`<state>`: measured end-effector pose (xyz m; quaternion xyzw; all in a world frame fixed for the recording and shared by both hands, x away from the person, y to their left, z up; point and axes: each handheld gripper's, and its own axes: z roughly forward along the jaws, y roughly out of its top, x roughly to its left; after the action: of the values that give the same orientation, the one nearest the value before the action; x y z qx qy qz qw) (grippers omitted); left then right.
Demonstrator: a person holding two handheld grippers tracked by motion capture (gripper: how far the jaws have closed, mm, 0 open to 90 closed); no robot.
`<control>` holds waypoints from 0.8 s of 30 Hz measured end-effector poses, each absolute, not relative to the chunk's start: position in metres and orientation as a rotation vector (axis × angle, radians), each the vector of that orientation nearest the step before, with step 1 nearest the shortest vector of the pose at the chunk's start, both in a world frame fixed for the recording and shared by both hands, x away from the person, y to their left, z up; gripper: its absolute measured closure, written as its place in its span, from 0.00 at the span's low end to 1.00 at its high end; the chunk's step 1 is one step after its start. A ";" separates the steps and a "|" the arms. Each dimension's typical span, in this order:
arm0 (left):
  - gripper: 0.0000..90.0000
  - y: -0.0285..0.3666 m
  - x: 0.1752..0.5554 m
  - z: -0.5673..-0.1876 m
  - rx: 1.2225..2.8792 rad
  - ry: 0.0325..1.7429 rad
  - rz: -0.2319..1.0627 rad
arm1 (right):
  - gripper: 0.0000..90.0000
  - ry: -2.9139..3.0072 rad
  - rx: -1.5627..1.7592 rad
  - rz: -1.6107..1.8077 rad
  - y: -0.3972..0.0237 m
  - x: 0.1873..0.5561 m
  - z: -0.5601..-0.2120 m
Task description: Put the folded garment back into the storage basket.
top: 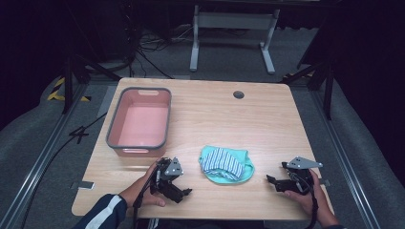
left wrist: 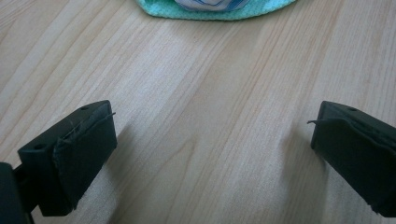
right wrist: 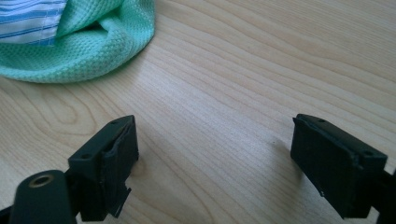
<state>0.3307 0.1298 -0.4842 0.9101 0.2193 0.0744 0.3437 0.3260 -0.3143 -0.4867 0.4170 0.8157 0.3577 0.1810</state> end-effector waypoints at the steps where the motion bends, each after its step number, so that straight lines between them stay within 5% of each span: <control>1: 0.00 0.130 0.331 -0.484 2.366 0.565 0.191 | 0.17 2.303 1.176 1.009 -0.314 0.326 -0.487; 10: 0.00 0.132 0.332 -0.484 2.370 0.538 0.185 | 0.18 2.296 1.192 1.001 -0.314 0.325 -0.486; 18: 0.02 0.129 0.337 -0.481 2.403 0.498 0.168 | 0.30 2.269 1.250 0.988 -0.314 0.323 -0.483; 22: 0.20 0.125 0.337 -0.476 2.409 0.467 0.188 | 0.37 2.263 1.243 1.000 -0.312 0.323 -0.477; 24: 0.21 0.122 0.338 -0.471 2.429 0.480 0.251 | 0.38 2.255 1.239 1.045 -0.312 0.321 -0.472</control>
<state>0.3379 0.1219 -0.4709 0.9245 0.1827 0.0957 0.3206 0.3214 -0.3124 -0.4722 0.4389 0.7985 0.3700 0.1814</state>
